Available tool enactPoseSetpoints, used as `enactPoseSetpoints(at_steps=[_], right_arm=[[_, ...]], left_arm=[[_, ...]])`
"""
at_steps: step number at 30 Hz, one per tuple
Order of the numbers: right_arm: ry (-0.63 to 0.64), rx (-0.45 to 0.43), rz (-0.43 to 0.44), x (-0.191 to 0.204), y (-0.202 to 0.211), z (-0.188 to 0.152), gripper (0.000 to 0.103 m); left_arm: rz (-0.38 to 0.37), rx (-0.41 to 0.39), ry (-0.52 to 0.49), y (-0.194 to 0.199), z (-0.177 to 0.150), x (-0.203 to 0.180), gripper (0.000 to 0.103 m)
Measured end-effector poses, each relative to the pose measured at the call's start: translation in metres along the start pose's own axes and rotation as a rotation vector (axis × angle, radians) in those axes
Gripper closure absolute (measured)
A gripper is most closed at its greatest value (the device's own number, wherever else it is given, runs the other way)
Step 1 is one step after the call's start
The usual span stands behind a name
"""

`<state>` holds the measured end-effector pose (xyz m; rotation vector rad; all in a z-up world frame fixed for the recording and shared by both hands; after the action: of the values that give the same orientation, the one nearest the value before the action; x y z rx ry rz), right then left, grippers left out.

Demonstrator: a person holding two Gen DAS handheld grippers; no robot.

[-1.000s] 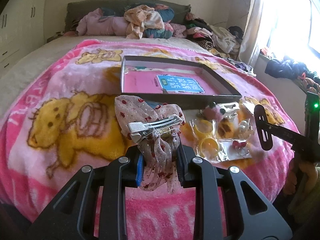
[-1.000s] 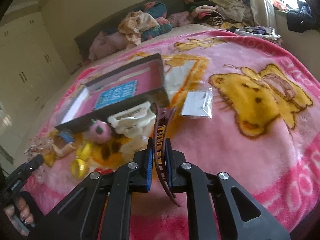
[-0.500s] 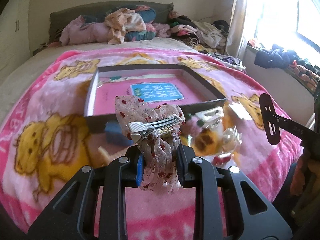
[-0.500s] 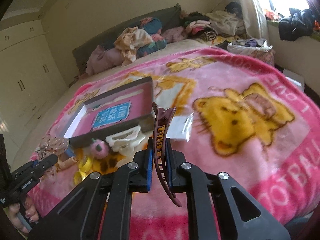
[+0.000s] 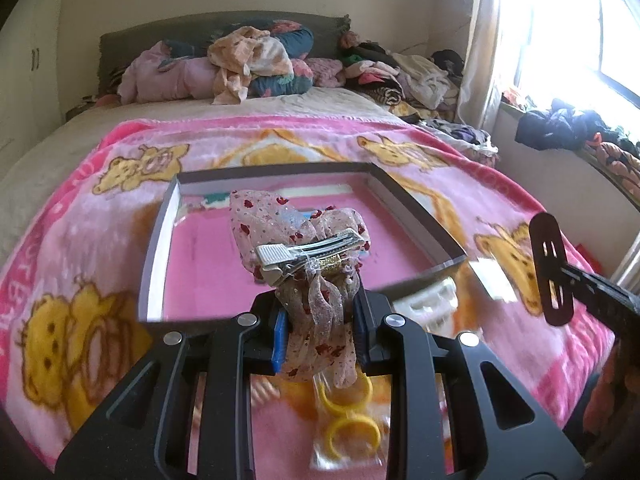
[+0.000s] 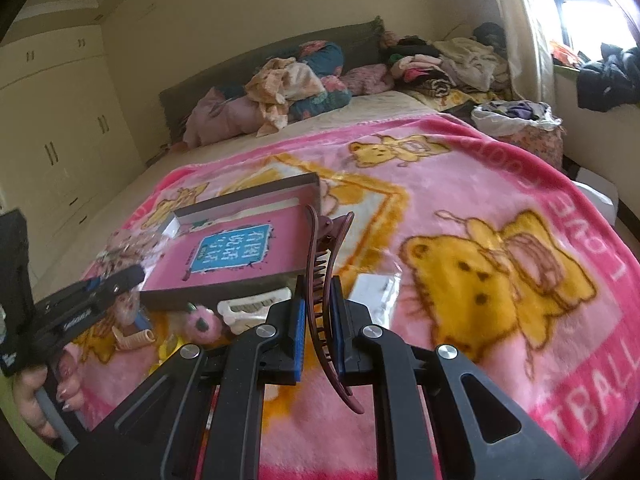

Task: Organize jewelry
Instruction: 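Carry the bow clip with the left tool into the box while the right carries the brown claw there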

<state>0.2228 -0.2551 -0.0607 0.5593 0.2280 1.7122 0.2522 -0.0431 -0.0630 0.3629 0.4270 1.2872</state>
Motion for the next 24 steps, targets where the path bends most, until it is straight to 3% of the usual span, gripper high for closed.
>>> enactPoseSetpoints(at_steps=[15, 24], right_arm=[[0.050, 0.038, 0.089, 0.042, -0.059, 0.039, 0.092], [0.089, 0.096, 0.126, 0.059, -0.109, 0.050, 0.092]], left_arm=[[0.076, 0.008, -0.004, -0.046, 0.030, 0.034, 0.085], [0.119, 0.094, 0.021, -0.076, 0.016, 0.064, 0.085]])
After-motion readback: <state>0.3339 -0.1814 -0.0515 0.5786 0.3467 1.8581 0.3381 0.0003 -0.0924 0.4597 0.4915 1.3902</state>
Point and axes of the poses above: each gripper's, at about its wrist camera, not at the fingertips, and y roughly against the way its jaws point, x to its left, z to its top, the point moved 10 cm from there along -y, roughly the way its jaws point, and after that the axes turned 7 degrees about -x, right-handed, at the moved point
